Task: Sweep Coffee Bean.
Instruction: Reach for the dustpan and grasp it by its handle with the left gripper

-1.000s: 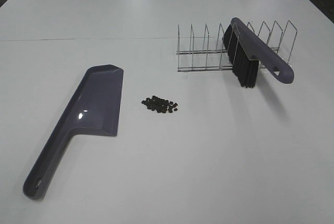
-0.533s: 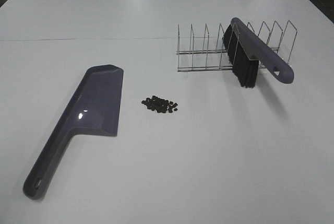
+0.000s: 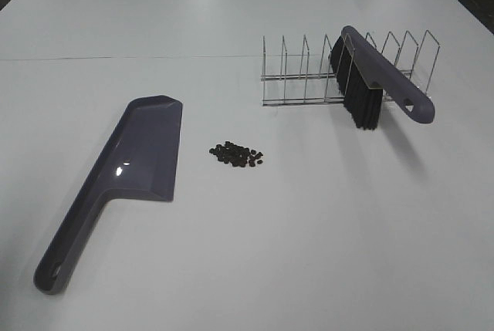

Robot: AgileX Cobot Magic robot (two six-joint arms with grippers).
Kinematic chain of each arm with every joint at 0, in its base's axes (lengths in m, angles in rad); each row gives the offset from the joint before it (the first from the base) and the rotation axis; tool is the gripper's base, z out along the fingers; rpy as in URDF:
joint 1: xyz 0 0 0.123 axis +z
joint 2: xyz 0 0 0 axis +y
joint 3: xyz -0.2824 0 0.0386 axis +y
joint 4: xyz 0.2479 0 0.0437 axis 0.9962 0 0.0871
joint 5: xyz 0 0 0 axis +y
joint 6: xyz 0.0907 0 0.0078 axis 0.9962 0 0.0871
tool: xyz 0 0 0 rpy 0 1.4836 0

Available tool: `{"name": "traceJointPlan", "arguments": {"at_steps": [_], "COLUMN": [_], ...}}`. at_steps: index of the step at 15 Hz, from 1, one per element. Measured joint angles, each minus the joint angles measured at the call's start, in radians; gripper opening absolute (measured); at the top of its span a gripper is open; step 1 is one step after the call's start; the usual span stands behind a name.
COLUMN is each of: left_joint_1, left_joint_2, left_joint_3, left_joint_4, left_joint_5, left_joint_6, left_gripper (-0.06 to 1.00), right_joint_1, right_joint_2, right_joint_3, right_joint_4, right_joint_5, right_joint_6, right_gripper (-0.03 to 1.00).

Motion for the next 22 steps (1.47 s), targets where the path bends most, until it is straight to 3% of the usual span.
{"name": "traceJointPlan", "arguments": {"at_steps": [3,4,8,16,22], "left_joint_1": [-0.073,-0.186,-0.323,-0.428,-0.432], "left_joint_2": [0.094,0.214,0.508,0.862,0.949], "left_joint_3": [0.000,-0.019,-0.091,-0.247,-0.263], "left_joint_4": [0.049,0.107,0.129,0.146,0.146], "left_joint_5": [-0.052,-0.091,-0.272,-0.408,-0.503], "left_joint_6": [-0.013,-0.086,-0.209,-0.266,-0.258], "left_gripper": [0.98,0.98,0.94,0.71,0.70], "right_joint_1": [0.000,0.000,0.000,0.000,0.000], "right_joint_2": [0.000,0.000,0.000,0.000,0.000], "right_joint_3": [0.000,0.000,0.000,0.000,0.000], "right_joint_4": [0.000,0.000,0.000,0.000,0.000], "right_joint_5": [0.000,0.000,0.000,0.000,0.000], "right_joint_6": [0.000,0.000,0.000,0.000,0.000], "right_gripper": [0.65,0.65,0.65,0.65,0.65]}}
